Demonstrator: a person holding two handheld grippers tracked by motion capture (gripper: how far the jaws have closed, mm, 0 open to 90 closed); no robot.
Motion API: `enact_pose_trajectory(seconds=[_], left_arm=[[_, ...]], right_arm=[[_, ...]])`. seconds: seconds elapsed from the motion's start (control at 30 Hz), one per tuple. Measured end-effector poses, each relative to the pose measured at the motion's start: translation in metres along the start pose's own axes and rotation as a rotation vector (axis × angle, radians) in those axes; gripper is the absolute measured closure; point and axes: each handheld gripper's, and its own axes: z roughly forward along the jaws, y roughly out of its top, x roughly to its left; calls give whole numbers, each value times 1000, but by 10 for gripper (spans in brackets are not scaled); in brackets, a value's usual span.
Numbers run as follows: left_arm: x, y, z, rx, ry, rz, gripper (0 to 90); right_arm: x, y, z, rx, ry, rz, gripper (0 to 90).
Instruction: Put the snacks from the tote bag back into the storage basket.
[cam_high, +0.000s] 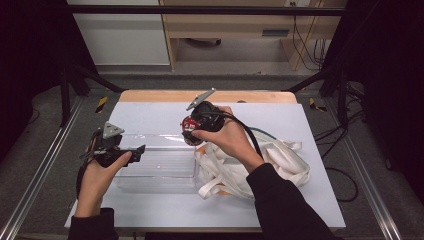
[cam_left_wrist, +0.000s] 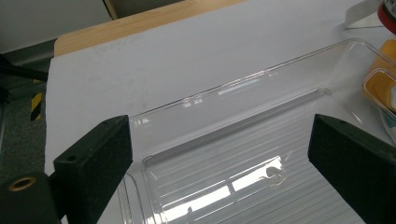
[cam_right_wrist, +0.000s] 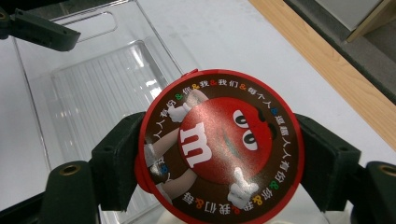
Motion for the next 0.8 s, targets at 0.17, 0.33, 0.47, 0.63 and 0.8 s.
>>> enact_pose_trajectory(seconds=[0.17, 0.33, 0.47, 0.63, 0.8], left_arm=[[1, 0, -1, -3, 0, -5, 65], [2, 0, -2, -3, 2, -4, 65], [4, -1, -2, -2, 3, -7, 65], [6, -2, -3, -4, 7, -13, 65], [8, -2, -4, -7, 9, -18, 65]], right_arm=[[3, 0, 3, 2, 7, -12, 251], [7, 1, 9, -3, 16, -19, 251], [11, 0, 14, -1, 24, -20, 251], [13, 1, 19, -3, 33, -22, 251], [18, 2, 23, -2, 45, -26, 252]])
